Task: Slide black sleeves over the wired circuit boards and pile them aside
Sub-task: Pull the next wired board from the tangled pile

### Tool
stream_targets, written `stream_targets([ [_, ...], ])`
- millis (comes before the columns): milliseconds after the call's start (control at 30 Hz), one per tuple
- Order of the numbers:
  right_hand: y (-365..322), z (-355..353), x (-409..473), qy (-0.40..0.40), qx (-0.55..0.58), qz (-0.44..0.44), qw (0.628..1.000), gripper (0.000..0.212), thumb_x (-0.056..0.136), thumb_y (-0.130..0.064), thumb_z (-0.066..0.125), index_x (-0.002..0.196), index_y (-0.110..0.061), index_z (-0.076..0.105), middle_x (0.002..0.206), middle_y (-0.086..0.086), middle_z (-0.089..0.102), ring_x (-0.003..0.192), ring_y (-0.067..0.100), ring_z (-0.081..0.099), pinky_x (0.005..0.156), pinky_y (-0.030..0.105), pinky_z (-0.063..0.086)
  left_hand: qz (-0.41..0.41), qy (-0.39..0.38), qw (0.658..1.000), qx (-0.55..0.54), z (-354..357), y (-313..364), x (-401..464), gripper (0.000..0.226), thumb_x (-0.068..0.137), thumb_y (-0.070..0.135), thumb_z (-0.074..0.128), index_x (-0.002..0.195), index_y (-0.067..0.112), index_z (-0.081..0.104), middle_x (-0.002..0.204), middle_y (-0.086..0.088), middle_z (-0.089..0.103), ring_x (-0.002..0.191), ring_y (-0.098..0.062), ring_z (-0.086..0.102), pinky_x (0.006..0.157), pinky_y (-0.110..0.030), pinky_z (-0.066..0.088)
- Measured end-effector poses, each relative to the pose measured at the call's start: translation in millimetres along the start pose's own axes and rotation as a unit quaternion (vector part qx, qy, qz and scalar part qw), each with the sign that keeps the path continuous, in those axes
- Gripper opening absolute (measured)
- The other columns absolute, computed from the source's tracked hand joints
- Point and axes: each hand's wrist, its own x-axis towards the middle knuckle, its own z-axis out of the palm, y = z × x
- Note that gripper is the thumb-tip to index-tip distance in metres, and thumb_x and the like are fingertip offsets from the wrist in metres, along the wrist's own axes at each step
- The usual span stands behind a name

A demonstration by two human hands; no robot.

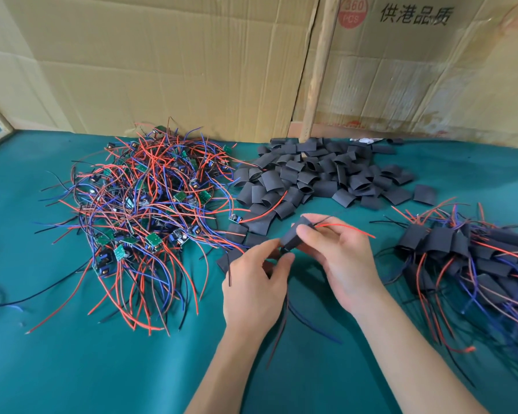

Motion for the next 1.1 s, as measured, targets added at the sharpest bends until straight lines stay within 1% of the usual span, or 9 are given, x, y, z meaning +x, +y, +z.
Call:
stream_targets([
  [67,3.7,2.1,-2.1,-0.011,-0.019,-0.011,1.0,0.031,0.073,-0.016,0.08,0.101,-0.007,0.072,0.091,0.016,0.075,0.089,0.026,0.072,0.09,0.038,0.06,-0.009,0.004,0.999,-0.03,-0.7,-0.9,0.7,0.021,0.085,0.037,0.072,0.103,0.045,0.063,0.09,0.028,0.068,0.081,0.002,0.066,0.082,-0.035,0.057],
  [200,3.6,-3.0,-0.7,0.018,-0.042,-0.019,0.999,0.028,0.074,-0.013,0.081,0.1,-0.009,0.074,0.089,0.015,0.075,0.086,0.025,0.072,0.087,0.038,0.059,-0.009,0.023,0.997,-0.077,0.2,-3.4,1.1,0.035,0.083,0.013,0.077,0.105,0.037,0.066,0.094,0.028,0.07,0.086,0.01,0.068,0.087,-0.032,0.058],
  [367,3.7,0.8,-3.3,-0.01,-0.071,-0.015,0.997,0.029,0.072,-0.018,0.082,0.1,-0.012,0.075,0.096,0.018,0.078,0.087,0.024,0.074,0.086,0.036,0.061,-0.001,0.044,0.995,-0.091,0.6,-4.5,0.3,0.028,0.083,0.011,0.078,0.097,0.032,0.066,0.094,0.019,0.069,0.086,0.008,0.069,0.078,-0.031,0.058],
  [500,3.8,0.7,-4.4,-0.037,-0.081,-0.015,0.996,0.02,0.074,-0.017,0.08,0.094,-0.021,0.078,0.096,0.018,0.078,0.087,0.024,0.072,0.094,0.042,0.056,-0.015,0.039,0.992,-0.117,-0.1,-2.9,0.0,0.029,0.082,0.009,0.078,0.087,0.032,0.061,0.09,0.027,0.069,0.081,0.007,0.07,0.075,-0.029,0.058],
  [667,4.1,3.0,-6.3,-0.038,-0.167,-0.04,0.984,0.025,0.07,-0.03,0.084,0.095,-0.028,0.078,0.087,0.01,0.079,0.08,0.019,0.072,0.086,0.042,0.055,-0.013,0.052,0.987,-0.15,-1.5,-1.3,-2.3,0.034,0.082,0.0,0.066,0.093,0.032,0.06,0.095,0.02,0.07,0.08,0.0,0.072,0.069,-0.026,0.053],
  [767,4.1,2.4,-6.4,-0.039,-0.129,-0.031,0.99,0.027,0.068,-0.03,0.085,0.093,-0.023,0.078,0.089,0.013,0.079,0.081,0.023,0.073,0.089,0.044,0.057,-0.002,0.046,0.985,-0.164,-3.6,-1.4,-3.2,0.036,0.085,-0.004,0.061,0.098,0.03,0.062,0.099,0.017,0.07,0.075,-0.005,0.072,0.066,-0.037,0.058],
  [833,4.1,1.4,-6.0,-0.047,-0.099,-0.019,0.994,0.025,0.069,-0.026,0.085,0.092,-0.019,0.078,0.09,0.016,0.078,0.083,0.026,0.073,0.09,0.045,0.06,0.002,0.047,0.983,-0.175,-5.5,-0.8,-3.9,0.032,0.083,0.0,0.064,0.096,0.029,0.062,0.098,0.018,0.069,0.073,-0.008,0.072,0.065,-0.037,0.058],
  [967,3.5,2.0,-7.5,-0.079,-0.095,-0.01,0.992,0.02,0.072,-0.024,0.085,0.09,-0.019,0.078,0.089,0.014,0.079,0.079,0.023,0.073,0.075,0.032,0.06,0.011,0.033,0.985,-0.168,-7.9,3.6,-6.1,0.024,0.076,0.015,0.062,0.093,0.03,0.066,0.09,0.015,0.07,0.067,-0.013,0.072,0.067,-0.032,0.056],
  [1100,3.4,-4.0,-2.4,-0.14,-0.093,-0.003,0.986,0.032,0.071,-0.032,0.082,0.101,-0.023,0.079,0.094,0.016,0.079,0.08,0.023,0.074,0.075,0.029,0.058,-0.005,0.045,0.98,-0.193,-8.1,3.2,-5.3,0.014,0.084,0.012,0.065,0.086,0.024,0.073,0.073,0.005,0.074,0.062,-0.012,0.069,0.061,-0.033,0.056],
])
